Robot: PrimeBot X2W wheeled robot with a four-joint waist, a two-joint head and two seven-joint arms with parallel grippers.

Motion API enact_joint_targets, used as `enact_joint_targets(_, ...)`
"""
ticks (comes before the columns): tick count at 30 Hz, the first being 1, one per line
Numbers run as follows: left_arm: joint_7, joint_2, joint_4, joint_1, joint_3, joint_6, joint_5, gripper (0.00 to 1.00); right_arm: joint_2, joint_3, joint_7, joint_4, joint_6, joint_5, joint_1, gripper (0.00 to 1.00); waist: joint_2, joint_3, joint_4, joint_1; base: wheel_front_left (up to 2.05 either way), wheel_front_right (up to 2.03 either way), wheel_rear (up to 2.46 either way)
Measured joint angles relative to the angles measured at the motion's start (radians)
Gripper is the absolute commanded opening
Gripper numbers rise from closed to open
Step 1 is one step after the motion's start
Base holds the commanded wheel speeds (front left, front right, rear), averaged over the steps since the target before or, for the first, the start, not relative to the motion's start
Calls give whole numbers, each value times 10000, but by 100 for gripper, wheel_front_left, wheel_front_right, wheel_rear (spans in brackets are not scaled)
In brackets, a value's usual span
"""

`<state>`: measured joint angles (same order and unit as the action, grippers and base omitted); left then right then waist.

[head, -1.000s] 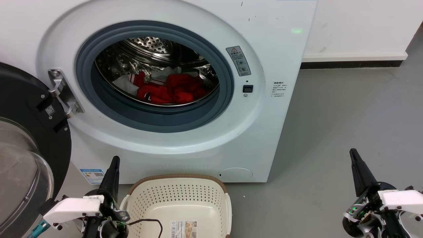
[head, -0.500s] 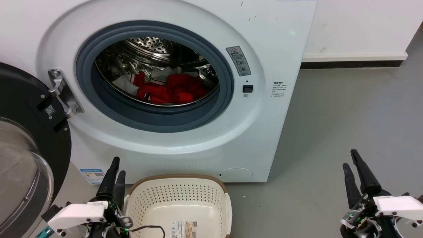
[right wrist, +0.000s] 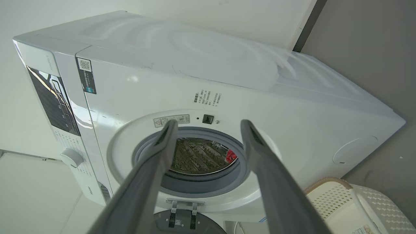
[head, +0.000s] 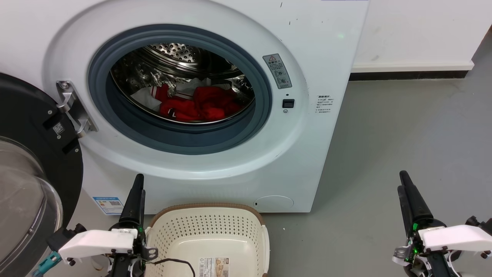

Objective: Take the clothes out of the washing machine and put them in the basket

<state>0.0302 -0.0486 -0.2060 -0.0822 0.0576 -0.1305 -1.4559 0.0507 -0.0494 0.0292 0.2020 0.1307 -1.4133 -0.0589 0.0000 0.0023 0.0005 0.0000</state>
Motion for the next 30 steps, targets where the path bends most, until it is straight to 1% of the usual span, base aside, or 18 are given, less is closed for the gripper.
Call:
enact_joint_targets(6,-261,-2,211,-2,-140,0,1262,100,0,138,-255,-305,0,1503,54,100,0,-16,13,0,0,0,0)
enact_joint_targets(16,-629,-2,433,-3,-320,33,3661,100,0,336,-556,-683,0,4195,253,100,0,-38,34,0,0,0,0)
enact_joint_targets(21,-819,-2,495,-2,-401,115,4771,100,0,449,-598,-863,0,5196,404,100,0,-50,38,0,0,0,0)
enact_joint_targets(30,-1129,-40,556,-2,-516,163,6468,100,0,593,-604,-1179,0,6602,496,100,0,-57,48,0,0,0,0)
